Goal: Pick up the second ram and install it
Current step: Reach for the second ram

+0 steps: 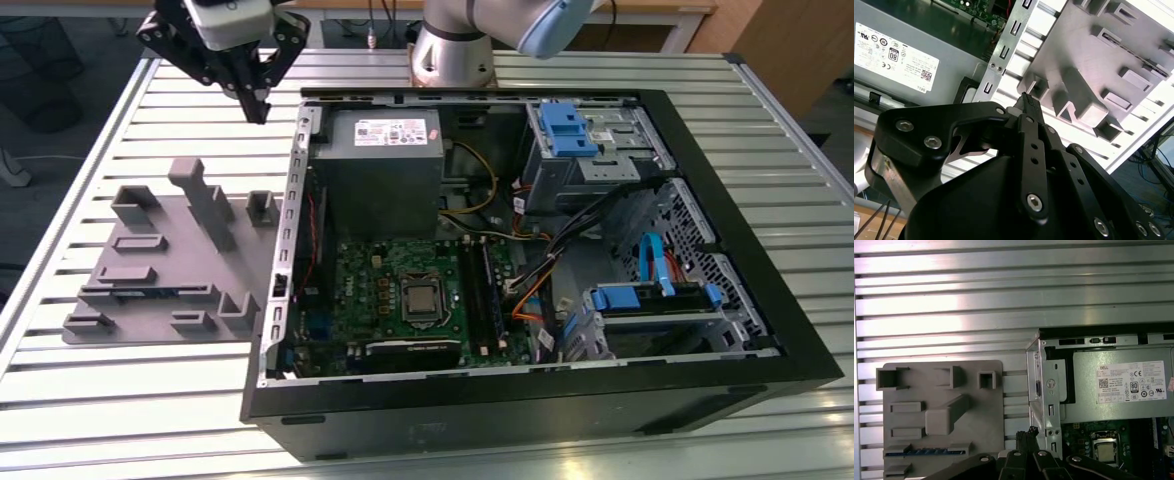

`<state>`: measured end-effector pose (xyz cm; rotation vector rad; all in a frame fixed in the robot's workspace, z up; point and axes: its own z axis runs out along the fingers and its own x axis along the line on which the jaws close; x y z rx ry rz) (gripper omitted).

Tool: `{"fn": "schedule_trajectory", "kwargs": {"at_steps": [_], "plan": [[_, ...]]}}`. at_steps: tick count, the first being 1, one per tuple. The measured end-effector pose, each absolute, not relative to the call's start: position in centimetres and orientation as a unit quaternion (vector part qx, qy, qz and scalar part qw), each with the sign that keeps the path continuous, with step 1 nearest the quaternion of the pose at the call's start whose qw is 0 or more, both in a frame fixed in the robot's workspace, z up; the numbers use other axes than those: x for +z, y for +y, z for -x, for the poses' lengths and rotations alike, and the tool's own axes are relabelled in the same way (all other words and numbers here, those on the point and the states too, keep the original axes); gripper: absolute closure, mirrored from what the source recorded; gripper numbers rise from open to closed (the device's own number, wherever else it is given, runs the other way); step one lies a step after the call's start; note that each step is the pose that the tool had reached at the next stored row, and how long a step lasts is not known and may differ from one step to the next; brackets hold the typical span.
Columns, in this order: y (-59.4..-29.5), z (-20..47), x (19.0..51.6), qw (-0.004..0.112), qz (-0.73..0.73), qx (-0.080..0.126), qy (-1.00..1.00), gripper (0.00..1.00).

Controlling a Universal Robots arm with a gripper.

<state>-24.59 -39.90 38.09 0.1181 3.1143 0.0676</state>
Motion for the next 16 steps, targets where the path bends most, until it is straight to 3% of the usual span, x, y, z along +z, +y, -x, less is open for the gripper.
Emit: {"fn": "schedule_trajectory", "kwargs": {"at_steps": [16], "plan": [[-39.89, 25.09, 38.06, 0.012, -0.038, 0.022, 0.999, 0.89]]}}
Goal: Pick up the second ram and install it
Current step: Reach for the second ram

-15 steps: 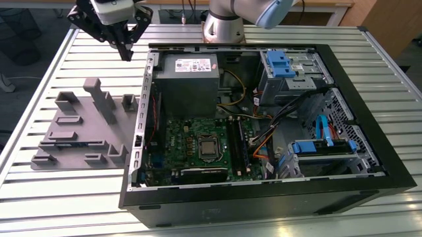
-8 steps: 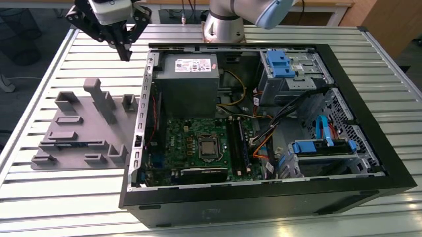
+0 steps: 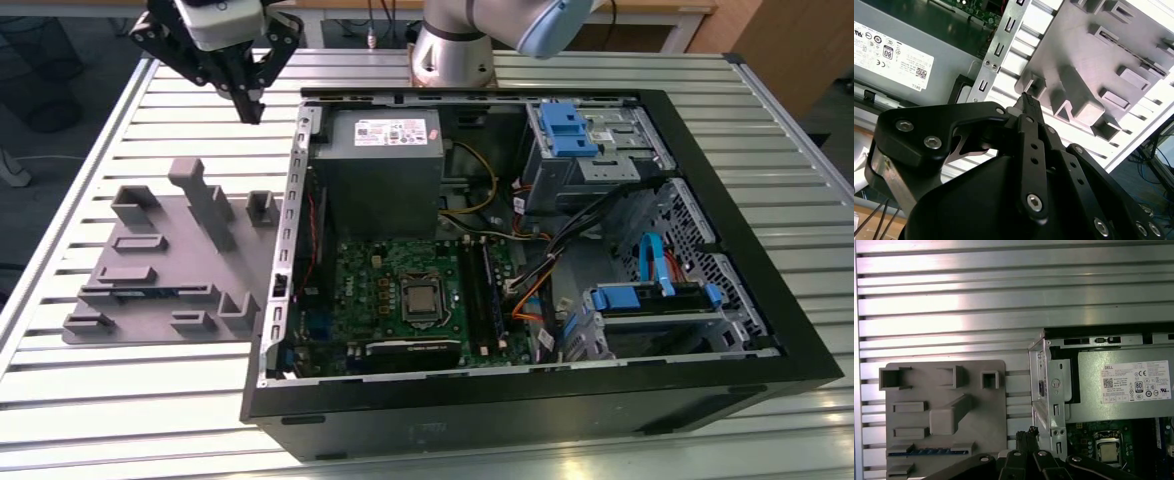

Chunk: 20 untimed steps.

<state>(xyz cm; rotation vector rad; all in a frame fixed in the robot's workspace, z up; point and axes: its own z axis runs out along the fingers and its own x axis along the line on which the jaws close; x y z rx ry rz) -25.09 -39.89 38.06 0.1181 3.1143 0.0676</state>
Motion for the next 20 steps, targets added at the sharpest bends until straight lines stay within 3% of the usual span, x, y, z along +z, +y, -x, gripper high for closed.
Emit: {"fn": "schedule_trajectory", "kwargs": {"at_steps": [20], "plan": [[-39.9, 26.3, 38.0, 0.012, -0.038, 0.022, 0.999, 0.89]]}}
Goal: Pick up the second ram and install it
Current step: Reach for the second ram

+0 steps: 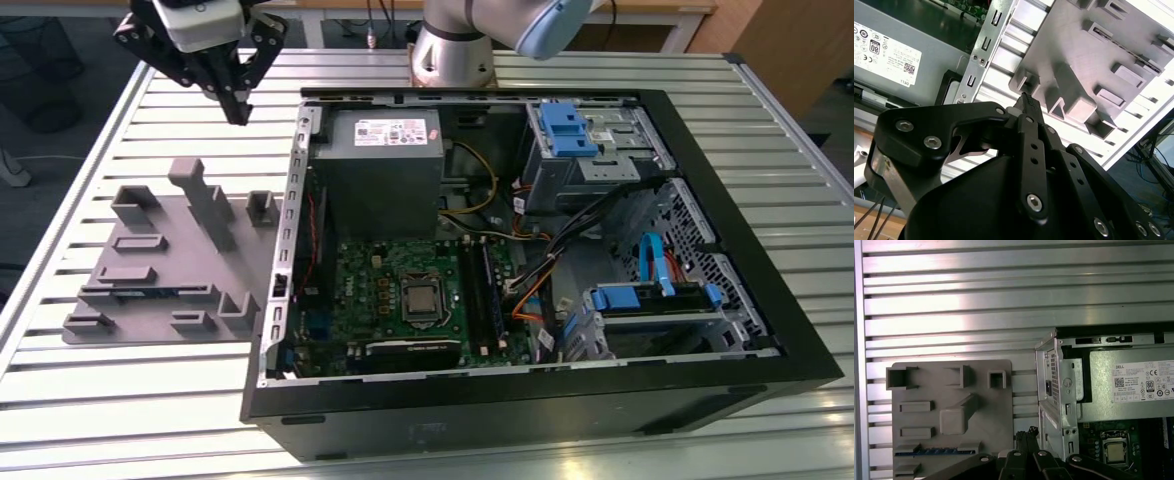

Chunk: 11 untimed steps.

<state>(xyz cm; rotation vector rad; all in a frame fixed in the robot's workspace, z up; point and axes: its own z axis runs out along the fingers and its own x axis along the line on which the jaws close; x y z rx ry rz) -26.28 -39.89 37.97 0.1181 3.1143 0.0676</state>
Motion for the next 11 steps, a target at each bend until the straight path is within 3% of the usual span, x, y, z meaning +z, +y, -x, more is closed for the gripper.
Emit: {"fn": "schedule_trajectory", "kwargs": {"at_steps": [11], "plan": [[-39.89, 26.51, 37.96, 0.012, -0.038, 0.022, 0.999, 0.89]]}}
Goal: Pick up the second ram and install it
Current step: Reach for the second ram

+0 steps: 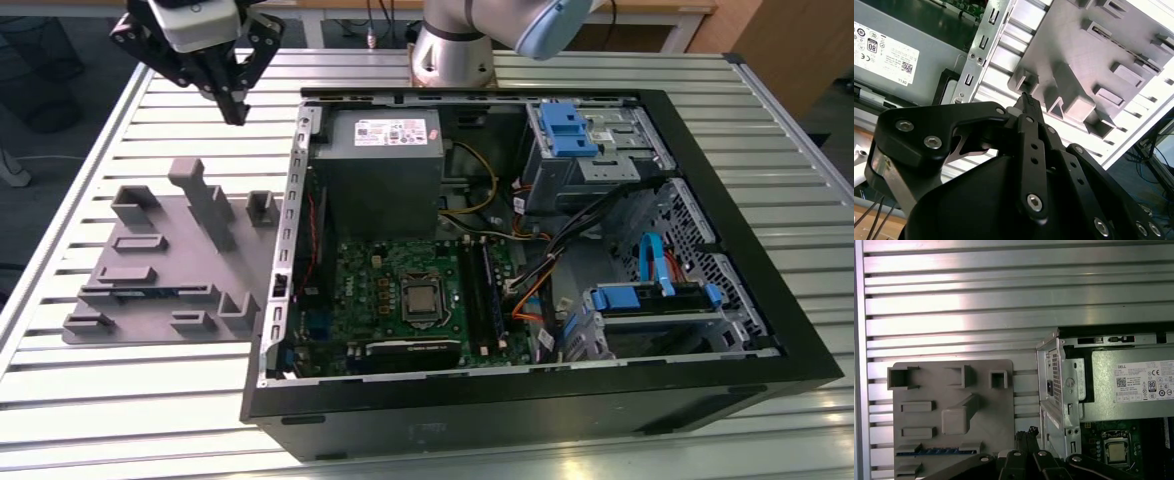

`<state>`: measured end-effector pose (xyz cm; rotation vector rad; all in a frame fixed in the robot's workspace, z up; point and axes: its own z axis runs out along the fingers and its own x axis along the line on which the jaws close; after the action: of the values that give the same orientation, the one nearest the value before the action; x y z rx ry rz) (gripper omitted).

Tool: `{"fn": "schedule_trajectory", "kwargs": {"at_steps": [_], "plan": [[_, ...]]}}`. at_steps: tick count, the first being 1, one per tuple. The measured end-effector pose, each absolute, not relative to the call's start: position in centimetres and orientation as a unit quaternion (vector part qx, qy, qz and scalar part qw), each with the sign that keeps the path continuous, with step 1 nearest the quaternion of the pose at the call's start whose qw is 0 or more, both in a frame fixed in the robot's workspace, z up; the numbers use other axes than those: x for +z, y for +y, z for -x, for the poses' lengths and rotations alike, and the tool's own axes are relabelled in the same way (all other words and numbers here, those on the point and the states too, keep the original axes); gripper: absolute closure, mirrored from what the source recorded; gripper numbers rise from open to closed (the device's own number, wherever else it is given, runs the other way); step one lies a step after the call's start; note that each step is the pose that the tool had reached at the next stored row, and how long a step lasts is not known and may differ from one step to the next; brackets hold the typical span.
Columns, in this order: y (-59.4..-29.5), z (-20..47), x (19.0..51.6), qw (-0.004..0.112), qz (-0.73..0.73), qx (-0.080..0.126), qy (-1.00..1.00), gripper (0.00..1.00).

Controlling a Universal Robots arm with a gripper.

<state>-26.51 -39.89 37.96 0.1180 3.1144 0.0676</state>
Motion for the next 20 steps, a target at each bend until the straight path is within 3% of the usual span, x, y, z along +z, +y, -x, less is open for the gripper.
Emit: {"fn": "schedule_trajectory", "kwargs": {"at_steps": [20], "plan": [[-39.89, 27.37, 37.93, 0.012, -0.038, 0.022, 0.999, 0.89]]}}
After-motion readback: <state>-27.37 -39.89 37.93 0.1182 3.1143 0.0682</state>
